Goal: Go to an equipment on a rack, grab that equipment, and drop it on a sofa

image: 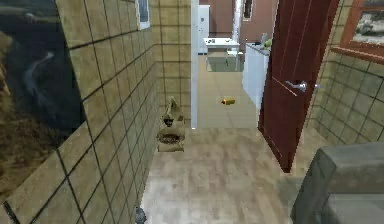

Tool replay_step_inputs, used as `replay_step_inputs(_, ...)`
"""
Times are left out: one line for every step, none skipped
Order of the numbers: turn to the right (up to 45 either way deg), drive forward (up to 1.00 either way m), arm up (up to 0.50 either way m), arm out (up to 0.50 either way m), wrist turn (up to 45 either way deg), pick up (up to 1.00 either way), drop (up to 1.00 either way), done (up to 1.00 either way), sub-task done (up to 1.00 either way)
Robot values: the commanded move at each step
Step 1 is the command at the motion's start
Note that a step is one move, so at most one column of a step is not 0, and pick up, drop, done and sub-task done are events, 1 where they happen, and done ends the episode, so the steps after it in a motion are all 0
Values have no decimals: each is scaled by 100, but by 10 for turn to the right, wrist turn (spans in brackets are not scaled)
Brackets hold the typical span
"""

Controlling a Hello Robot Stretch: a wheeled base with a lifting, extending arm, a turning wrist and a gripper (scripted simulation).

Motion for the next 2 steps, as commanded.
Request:
replay_step_inputs(120,0,0,0,0,0,0,0,0)
replay_step_inputs(0,100,0,0,0,0,0,0,0)
